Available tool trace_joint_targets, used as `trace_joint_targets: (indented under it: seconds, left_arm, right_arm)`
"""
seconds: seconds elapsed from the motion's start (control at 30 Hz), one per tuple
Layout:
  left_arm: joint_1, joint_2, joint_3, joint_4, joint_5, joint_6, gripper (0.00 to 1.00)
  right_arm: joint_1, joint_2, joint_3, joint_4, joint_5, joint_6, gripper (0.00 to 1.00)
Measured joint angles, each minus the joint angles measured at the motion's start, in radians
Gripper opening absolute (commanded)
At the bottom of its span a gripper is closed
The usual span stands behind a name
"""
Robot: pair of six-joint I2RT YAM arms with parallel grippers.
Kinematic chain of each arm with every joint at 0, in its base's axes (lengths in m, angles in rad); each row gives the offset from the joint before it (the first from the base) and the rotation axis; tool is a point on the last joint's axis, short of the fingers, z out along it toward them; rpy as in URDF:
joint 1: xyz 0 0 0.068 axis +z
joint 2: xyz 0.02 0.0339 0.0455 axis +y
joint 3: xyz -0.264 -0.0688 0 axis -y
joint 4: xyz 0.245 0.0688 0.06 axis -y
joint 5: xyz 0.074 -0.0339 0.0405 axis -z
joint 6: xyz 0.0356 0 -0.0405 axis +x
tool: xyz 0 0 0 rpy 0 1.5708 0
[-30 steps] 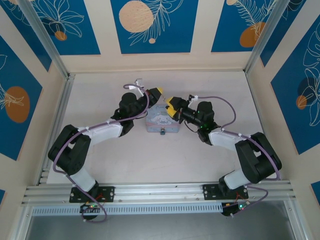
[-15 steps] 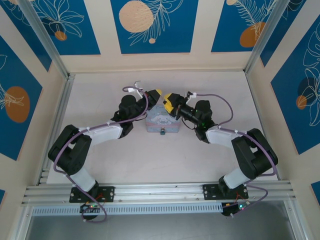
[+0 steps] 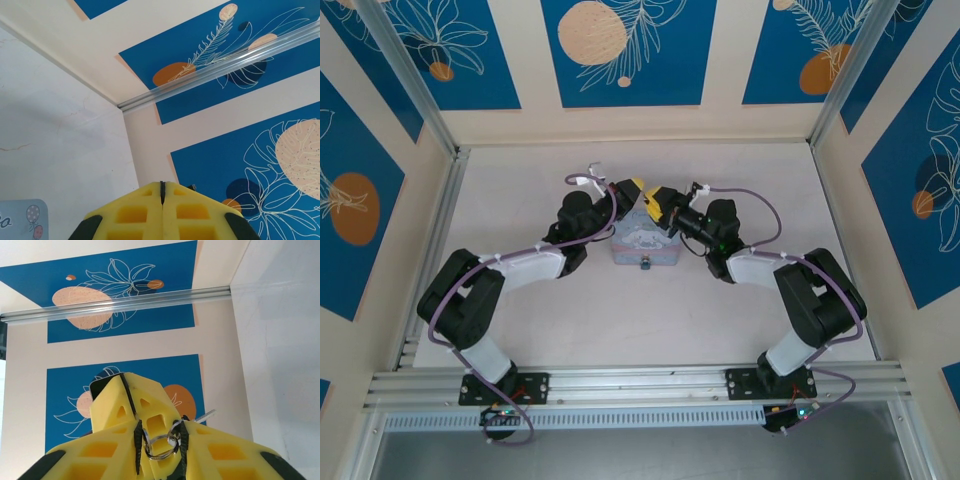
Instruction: Unlock a padlock with a key
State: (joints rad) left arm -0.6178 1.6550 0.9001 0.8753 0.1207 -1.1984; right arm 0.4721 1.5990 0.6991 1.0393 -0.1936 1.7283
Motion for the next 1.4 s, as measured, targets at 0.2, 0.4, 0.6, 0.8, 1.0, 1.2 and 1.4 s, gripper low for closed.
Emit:
trace_joint_targets:
  seconds: [0.2,0.4,0.6,0.8,1.0,1.2,1.4]
  left_arm:
    - [-0.001,0.003,-0.002,0.000,0.000,0.000,0.00]
    - [-0.003,0.003,-0.006,0.000,0.000,0.000,0.00]
    - [-0.005,0.004,-0.007,0.002,-0.003,0.000,0.00]
    - [-0.006,0.004,-0.008,0.003,-0.003,-0.001,0.00]
    - [-0.006,0.004,-0.008,-0.001,-0.003,0.000,0.00]
    - [-0.006,0.004,-0.008,-0.001,0.001,-0.001,0.00]
    - [-0.006,0.004,-0.008,-0.001,0.003,-0.001,0.00]
  right_arm:
    - [-0.001,0.006,0.008,0.007,0.000,0.001,0.28]
    - [-0.001,0.010,0.008,0.010,-0.001,0.004,0.17]
    - [-0.005,0.010,0.008,0.010,-0.002,0.008,0.10]
    - [-0.011,0.010,0.005,0.023,-0.013,0.006,0.49]
    - [-0.045,-0.037,-0.061,-0.010,-0.015,-0.024,0.49]
    - [-0.094,-0.170,-0.060,-0.179,-0.021,-0.148,0.47]
    - [-0.115,-0.213,0.043,-0.313,-0.060,-0.286,0.45]
